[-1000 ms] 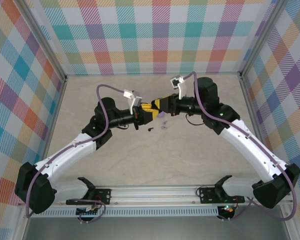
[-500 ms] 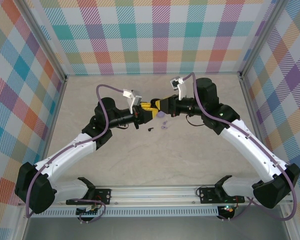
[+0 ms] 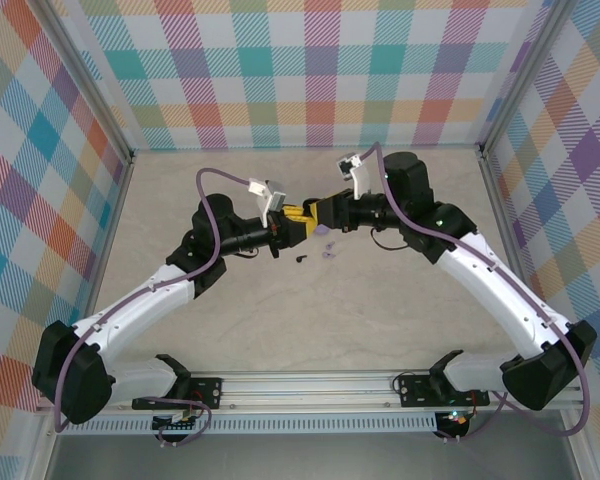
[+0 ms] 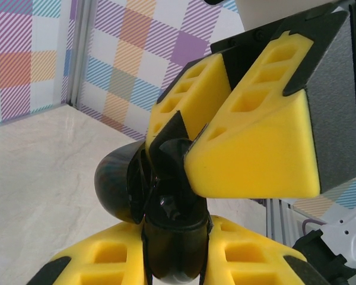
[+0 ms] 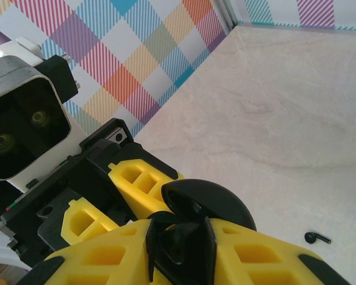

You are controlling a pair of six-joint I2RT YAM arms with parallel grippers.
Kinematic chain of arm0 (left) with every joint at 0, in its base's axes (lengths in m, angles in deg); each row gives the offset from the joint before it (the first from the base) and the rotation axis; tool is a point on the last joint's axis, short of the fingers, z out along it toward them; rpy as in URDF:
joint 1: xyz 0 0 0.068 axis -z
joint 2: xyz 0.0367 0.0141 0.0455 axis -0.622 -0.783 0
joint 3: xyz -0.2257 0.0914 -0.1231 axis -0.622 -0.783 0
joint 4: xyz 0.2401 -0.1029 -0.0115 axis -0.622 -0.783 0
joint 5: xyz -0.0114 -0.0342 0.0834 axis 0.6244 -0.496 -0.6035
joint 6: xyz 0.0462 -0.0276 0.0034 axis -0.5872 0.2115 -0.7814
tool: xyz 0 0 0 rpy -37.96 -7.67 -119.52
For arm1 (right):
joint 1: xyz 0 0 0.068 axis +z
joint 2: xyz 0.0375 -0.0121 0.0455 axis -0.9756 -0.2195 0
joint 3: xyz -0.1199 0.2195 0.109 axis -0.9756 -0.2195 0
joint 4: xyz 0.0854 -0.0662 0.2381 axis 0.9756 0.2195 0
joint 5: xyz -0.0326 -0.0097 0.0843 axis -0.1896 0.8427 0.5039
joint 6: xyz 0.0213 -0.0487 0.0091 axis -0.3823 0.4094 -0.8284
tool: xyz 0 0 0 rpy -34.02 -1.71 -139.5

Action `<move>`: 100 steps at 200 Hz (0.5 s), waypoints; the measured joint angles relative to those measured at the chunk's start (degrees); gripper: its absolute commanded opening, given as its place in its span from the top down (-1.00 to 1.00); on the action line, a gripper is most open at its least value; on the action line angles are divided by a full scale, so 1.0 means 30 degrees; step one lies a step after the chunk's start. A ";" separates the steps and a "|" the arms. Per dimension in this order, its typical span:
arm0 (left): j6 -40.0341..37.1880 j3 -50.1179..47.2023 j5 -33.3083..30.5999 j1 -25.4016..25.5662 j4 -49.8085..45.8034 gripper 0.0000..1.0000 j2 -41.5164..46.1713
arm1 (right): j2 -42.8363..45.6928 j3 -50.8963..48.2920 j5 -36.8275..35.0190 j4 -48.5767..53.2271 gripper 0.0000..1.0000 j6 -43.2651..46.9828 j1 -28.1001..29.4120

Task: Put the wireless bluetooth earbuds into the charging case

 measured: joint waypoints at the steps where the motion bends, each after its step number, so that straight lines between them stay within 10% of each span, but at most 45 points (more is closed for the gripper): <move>1: 0.0000 0.0000 0.0007 0.0000 0.0000 0.77 0.0000 | -0.0007 0.0022 0.0000 0.0015 0.38 0.0000 0.0007; 100: -0.0007 0.0007 0.0022 0.0000 -0.0138 0.78 -0.0015 | -0.0087 0.0423 -0.0233 0.0590 0.07 0.0153 0.0379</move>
